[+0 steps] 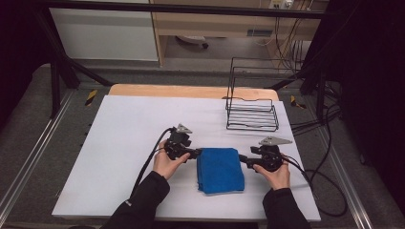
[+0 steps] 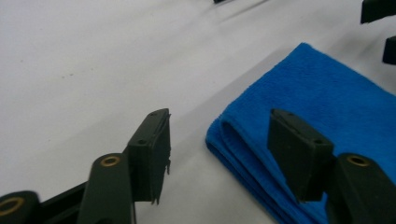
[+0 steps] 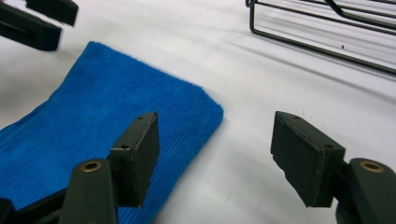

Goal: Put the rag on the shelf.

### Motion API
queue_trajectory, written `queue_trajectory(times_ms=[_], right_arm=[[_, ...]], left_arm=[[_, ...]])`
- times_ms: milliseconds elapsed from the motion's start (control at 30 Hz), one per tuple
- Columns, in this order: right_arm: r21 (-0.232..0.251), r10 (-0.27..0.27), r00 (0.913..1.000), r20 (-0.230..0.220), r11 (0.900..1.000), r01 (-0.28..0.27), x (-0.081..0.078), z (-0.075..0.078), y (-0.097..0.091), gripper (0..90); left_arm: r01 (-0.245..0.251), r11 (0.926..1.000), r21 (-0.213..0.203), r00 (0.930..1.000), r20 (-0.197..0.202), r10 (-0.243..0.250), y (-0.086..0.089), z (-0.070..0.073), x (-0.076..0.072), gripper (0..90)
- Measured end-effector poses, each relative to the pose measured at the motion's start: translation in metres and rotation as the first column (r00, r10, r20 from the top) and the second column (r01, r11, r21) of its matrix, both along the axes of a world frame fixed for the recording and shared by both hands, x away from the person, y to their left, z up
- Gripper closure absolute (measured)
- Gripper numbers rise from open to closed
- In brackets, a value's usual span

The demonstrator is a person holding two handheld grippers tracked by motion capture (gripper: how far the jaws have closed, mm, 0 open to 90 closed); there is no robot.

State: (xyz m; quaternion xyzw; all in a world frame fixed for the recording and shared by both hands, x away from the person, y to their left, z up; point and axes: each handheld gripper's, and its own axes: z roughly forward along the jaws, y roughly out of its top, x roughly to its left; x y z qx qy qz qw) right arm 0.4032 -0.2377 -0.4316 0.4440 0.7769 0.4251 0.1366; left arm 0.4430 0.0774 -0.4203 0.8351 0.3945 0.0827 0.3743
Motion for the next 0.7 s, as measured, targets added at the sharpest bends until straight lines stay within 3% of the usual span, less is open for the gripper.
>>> queue_trajectory(times_ms=[133,367,500,700], right_arm=[[0.012,0.019,0.9998,0.001,0.9997,-0.019,0.013,-0.002,0.004,42.0],[-0.011,0.029,0.9958,-0.087,0.9995,-0.030,0.036,-0.014,0.017,51.3],[-0.036,0.036,0.9920,-0.122,0.9985,-0.040,0.036,-0.017,0.020,55.7],[-0.041,0.049,0.9901,-0.131,0.9977,-0.055,0.033,-0.019,0.021,61.2]], left_arm=[[-0.002,1.0000,0.007,0.9995,-0.032,0.002,-0.005,-0.012,0.009,49.7],[0.034,0.9990,0.027,0.9965,-0.078,-0.032,-0.004,-0.020,0.011,60.9],[0.059,0.9974,0.041,0.9949,-0.084,-0.055,-0.005,-0.019,0.008,66.4],[0.058,0.9978,0.032,0.9942,-0.092,-0.055,-0.006,-0.021,0.008,70.2]])
